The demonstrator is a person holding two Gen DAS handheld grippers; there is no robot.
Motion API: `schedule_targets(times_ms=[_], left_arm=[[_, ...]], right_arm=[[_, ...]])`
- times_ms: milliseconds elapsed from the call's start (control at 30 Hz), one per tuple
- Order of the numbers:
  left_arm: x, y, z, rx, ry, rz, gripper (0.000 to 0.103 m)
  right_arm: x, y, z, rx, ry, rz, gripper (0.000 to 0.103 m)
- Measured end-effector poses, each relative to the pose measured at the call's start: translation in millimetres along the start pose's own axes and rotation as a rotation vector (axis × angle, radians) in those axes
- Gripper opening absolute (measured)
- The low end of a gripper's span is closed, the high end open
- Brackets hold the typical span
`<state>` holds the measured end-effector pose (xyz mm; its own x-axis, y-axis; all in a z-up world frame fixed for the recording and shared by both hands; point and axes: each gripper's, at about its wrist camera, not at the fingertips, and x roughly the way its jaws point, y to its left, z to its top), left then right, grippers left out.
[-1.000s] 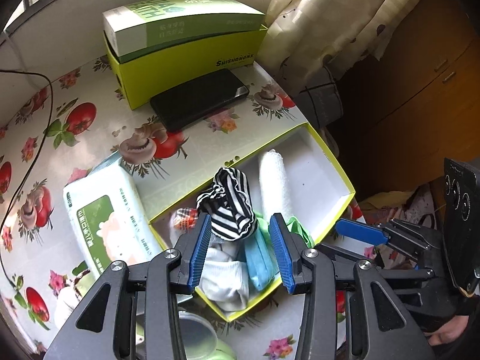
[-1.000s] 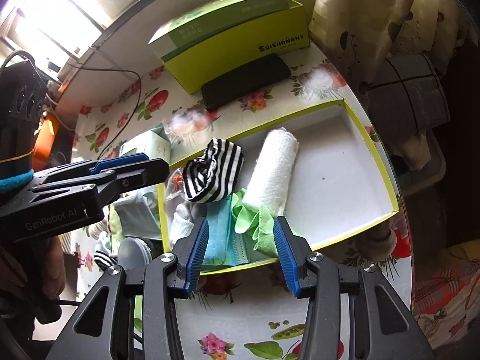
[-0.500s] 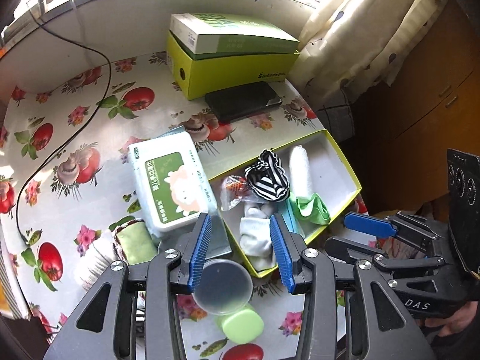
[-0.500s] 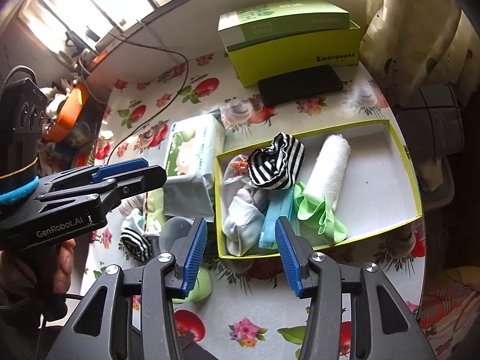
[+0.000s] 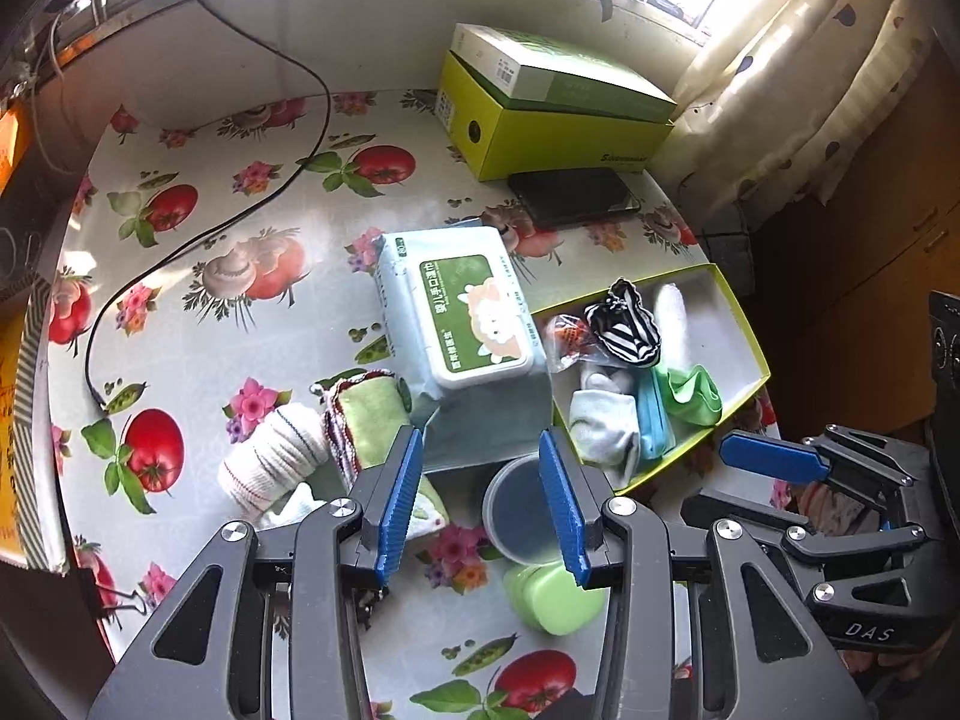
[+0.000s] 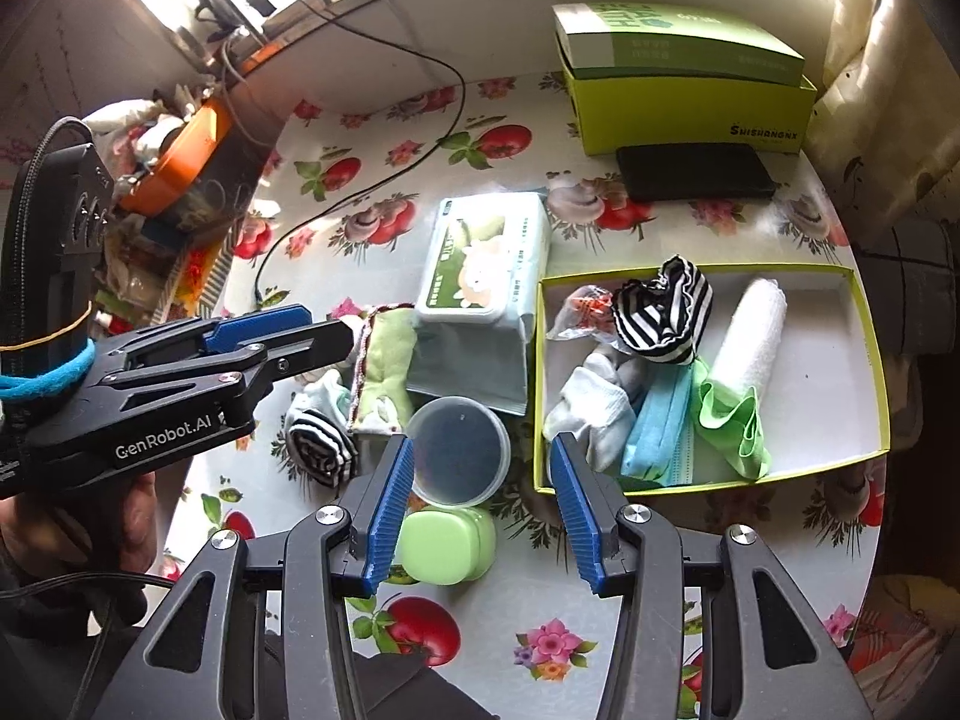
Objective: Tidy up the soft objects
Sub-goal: 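Grasp the black-and-white striped sock with the left tool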
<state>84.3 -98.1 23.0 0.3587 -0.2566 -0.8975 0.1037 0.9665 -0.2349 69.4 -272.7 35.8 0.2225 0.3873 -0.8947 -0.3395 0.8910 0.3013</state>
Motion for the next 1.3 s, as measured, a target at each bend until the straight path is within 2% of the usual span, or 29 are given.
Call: schedule_targets(times_ms=[433, 700, 867, 1133, 1300], left_arm=[[-9.4, 48.0, -27.9, -0.117, 0.004, -0.001, 0.042], [-4.1, 82.5, -52.8, -0.186, 0.035, 0.009, 0.042], [11.5, 98.8, -67.8, -0.222, 0.082, 0.026, 0.042], [53.1, 102.8, -91.5, -0.244, 0.2, 0.004, 0.045], [68.9, 104.2, -93.8, -0.271, 0.222, -0.004, 0.045]], right_arm=[[2.9, 25.5, -1.3, -0.053, 0.016, -0.002, 0.047], [4.6, 33.0, -4.3, -0.067, 0.026, 0.004, 0.047], [8.1, 38.0, -4.0, -0.08, 0.036, 0.007, 0.047], [18.1, 43.6, -4.1, -0.096, 0.068, 0.01, 0.047], [23.4, 45.4, -3.1, -0.101, 0.086, 0.003, 0.047]])
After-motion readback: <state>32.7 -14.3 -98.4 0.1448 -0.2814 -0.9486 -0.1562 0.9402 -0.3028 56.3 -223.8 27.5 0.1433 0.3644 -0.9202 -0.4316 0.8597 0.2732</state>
